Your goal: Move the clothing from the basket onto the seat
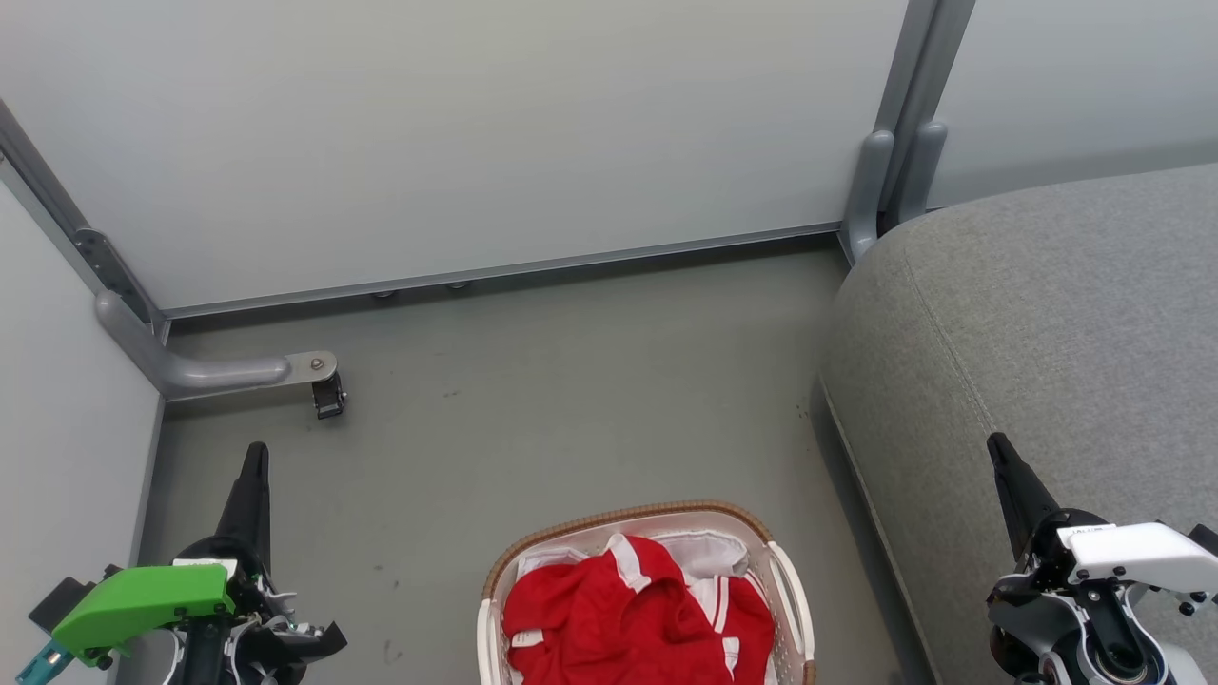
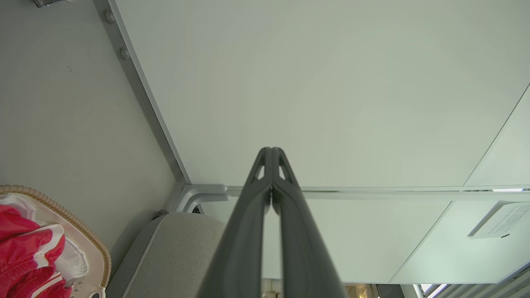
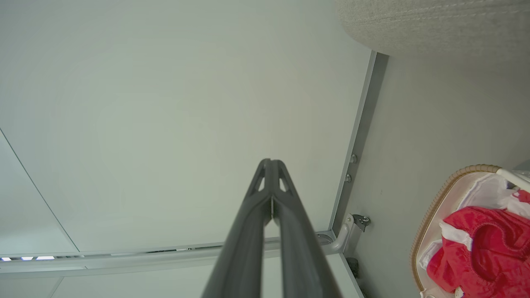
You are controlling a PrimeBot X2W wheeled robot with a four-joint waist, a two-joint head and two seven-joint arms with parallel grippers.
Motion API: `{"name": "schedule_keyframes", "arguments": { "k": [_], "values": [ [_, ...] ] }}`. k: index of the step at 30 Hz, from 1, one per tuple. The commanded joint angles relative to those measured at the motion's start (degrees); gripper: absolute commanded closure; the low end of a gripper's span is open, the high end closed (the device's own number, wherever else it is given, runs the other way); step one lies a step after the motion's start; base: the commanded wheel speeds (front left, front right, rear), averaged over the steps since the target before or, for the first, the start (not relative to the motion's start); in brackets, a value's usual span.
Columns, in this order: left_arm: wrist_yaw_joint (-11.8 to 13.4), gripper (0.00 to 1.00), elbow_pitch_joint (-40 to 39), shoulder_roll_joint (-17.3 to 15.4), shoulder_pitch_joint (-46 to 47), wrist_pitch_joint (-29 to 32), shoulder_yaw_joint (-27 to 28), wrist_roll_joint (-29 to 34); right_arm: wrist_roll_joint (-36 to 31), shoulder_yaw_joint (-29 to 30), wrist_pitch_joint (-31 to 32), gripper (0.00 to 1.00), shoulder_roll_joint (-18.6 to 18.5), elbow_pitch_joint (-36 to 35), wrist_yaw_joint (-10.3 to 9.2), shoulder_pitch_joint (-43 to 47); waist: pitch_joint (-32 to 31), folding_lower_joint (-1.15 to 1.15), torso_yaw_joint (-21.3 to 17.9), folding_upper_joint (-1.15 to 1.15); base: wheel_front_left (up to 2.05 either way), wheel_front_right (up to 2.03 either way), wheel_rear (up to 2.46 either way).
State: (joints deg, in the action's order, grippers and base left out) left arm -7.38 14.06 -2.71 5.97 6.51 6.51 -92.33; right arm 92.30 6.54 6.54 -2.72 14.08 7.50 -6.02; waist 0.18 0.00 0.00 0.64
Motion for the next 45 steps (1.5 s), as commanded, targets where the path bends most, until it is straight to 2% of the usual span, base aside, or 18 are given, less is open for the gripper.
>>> {"name": "schedule_keyframes", "arguments": {
  "k": [1,45],
  "values": [
    [-0.28,1.0,-0.07,-0.36,0.66,0.2,0.09,-0.17,0.22,0.07,0.13,1.0,-0.34,-0.22,-0.02,-0.38,0.0,0.0,0.0,-0.64,0.0,0.0,0.0],
    [-0.28,1.0,-0.07,-0.36,0.66,0.2,0.09,-0.17,0.22,0.07,0.13,1.0,-0.33,-0.22,-0.02,-0.38,0.0,0.0,0.0,-0.64,0.0,0.0,0.0]
  ]
}}
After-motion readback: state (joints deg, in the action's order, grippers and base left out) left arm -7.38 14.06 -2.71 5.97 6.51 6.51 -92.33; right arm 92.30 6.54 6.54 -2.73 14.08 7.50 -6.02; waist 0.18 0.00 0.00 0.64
